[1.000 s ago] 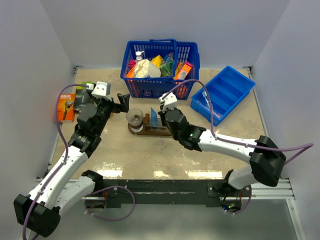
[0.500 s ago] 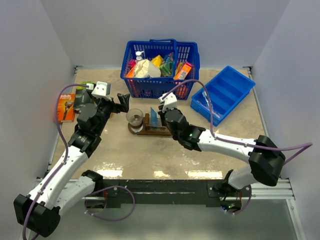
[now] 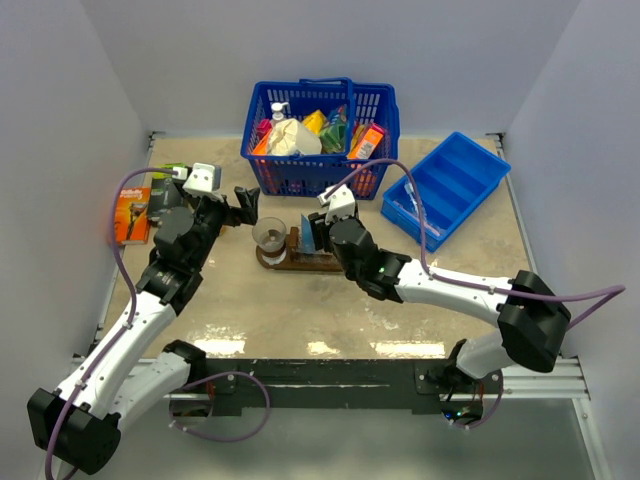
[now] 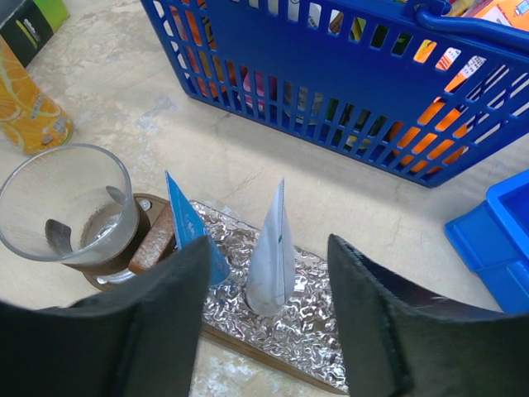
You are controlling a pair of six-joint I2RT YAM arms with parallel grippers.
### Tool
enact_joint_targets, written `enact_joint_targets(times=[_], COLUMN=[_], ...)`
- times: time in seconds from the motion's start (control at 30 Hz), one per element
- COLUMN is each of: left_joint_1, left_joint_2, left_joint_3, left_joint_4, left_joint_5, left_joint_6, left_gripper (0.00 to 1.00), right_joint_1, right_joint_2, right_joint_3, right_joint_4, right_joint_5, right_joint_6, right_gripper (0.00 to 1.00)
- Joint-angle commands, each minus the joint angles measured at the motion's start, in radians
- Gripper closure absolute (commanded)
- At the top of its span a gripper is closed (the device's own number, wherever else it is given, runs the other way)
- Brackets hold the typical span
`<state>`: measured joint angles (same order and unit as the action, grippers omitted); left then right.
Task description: Prepare toiletry sets of a toothbrush and toothpaste on the tray
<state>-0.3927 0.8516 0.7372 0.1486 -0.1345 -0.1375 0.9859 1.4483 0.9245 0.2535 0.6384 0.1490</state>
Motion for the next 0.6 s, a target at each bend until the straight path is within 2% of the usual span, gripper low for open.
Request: enact_joint_targets(times=[0.0, 0.13, 0.4, 0.57], left_joint_1=[0.008, 0.008, 0.008, 0.008], left_joint_2=[-0.005, -0.003, -0.009, -0.013], left_joint_3=[-0.007, -0.007, -0.009, -0.010], left_joint_4=[0.035, 0.035, 0.037, 0.037], left_joint_5=[-0.007, -0.011, -0.005, -0.005], left_joint_6=[0.012, 0.010, 0.013, 0.015], left_gripper=[0.00, 0.00, 0.00, 0.00], right_joint_1=[-0.003, -0.004, -0.016, -0.081], right_joint_2=[-0.034, -0.058, -0.144, -0.184], right_joint_3=[0.028, 0.025, 0.030, 0.048], right_joint_4=[0.024, 0.018, 0.003, -0.042], right_joint_5=[0.026, 0.017, -0.020, -0.095], right_joint_6=[0.014, 0.015, 0.014, 0.003], right_gripper=[0.36, 0.31, 0.36, 0.38])
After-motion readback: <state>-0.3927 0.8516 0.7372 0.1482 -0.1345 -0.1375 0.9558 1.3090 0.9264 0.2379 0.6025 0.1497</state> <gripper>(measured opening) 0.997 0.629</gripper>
